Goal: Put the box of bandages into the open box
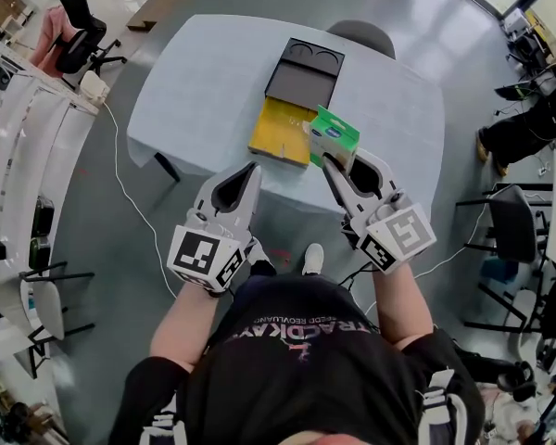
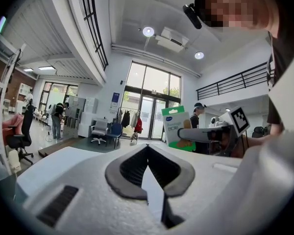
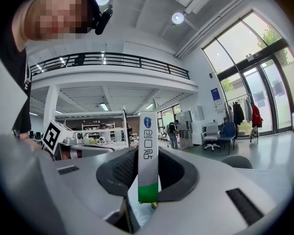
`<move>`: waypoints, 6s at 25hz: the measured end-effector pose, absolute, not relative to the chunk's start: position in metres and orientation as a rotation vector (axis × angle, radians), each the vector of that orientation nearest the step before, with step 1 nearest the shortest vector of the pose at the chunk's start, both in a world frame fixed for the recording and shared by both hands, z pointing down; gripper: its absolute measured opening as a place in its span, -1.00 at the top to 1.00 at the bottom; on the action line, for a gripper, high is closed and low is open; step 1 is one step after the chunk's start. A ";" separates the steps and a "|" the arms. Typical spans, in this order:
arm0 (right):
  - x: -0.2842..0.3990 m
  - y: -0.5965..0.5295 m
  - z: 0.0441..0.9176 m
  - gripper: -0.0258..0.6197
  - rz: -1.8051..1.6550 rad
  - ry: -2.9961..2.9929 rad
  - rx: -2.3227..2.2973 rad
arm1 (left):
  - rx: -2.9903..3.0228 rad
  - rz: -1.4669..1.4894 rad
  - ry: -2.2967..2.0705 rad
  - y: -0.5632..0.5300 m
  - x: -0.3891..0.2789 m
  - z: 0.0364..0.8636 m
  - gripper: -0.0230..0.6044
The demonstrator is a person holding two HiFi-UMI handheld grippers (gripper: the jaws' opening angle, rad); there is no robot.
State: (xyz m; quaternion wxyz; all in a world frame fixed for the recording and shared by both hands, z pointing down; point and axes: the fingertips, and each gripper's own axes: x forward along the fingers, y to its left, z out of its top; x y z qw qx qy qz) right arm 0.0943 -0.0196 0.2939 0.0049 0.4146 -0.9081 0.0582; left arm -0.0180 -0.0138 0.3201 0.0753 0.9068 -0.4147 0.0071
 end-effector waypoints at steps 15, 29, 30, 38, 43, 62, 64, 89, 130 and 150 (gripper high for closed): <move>0.039 -0.059 0.322 0.64 0.265 -2.724 1.442 | 2.769 0.027 -1.057 -0.058 -0.066 0.345 0.87; 0.019 -0.093 0.347 0.64 0.319 -2.632 1.458 | 2.776 0.019 -0.966 -0.083 -0.077 0.369 0.87; 0.019 -0.097 0.350 0.64 0.326 -2.632 1.447 | 2.776 0.020 -0.972 -0.085 -0.076 0.370 0.87; 0.032 -0.133 0.384 0.64 0.407 -2.616 1.362 | 2.771 0.021 -1.035 -0.104 -0.064 0.381 0.87; 0.043 -0.153 0.414 0.64 0.481 -2.593 1.324 | 2.751 0.032 -1.077 -0.115 -0.057 0.392 0.87; 0.049 -0.186 0.554 0.64 0.644 -2.399 1.032 | 2.621 0.112 -1.120 -0.125 -0.040 0.450 0.87; 0.049 -0.188 0.569 0.64 0.665 -2.377 0.992 | 2.604 0.119 -1.126 -0.126 -0.039 0.456 0.88; 0.035 -0.192 0.671 0.63 0.959 -2.047 0.566 | 2.474 0.132 -1.176 -0.150 -0.044 0.497 0.87; 0.052 -0.232 0.530 0.88 0.700 -2.410 1.099 | 2.552 0.095 -1.188 -0.149 -0.048 0.444 0.88; 0.062 -0.130 0.282 0.89 0.211 -2.744 1.465 | 2.752 -0.068 -1.141 -0.118 -0.061 0.301 0.88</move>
